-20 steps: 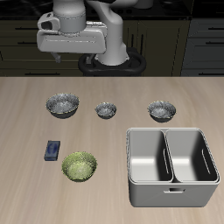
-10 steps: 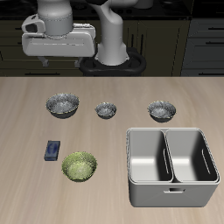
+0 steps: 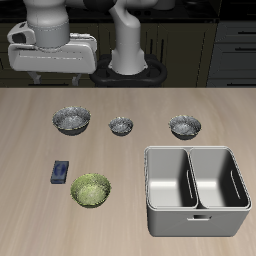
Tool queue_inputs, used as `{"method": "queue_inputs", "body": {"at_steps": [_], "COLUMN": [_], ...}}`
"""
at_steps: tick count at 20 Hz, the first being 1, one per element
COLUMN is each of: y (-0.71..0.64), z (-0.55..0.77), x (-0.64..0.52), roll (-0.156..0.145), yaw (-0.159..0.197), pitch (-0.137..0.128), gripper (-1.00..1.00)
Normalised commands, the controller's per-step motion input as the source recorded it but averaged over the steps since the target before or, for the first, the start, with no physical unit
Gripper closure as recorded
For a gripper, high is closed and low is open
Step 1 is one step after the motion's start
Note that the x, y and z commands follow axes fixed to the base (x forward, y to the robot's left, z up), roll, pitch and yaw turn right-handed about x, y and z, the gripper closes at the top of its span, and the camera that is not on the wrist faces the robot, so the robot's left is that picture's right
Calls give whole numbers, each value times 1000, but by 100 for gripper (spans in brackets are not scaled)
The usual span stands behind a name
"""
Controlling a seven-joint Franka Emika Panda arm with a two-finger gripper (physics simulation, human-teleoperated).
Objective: Place the green bowl in the right side of the drainer
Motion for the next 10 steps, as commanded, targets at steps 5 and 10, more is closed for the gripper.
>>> {"method": "queue_inputs", "body": {"at_steps": [5, 10], "y": [-83, -129], "z": [-24, 34], "x": [300, 313], "roll": [30, -2], "yaw": [39, -4], "pitch": [4, -3], "gripper": [-100, -100]}}
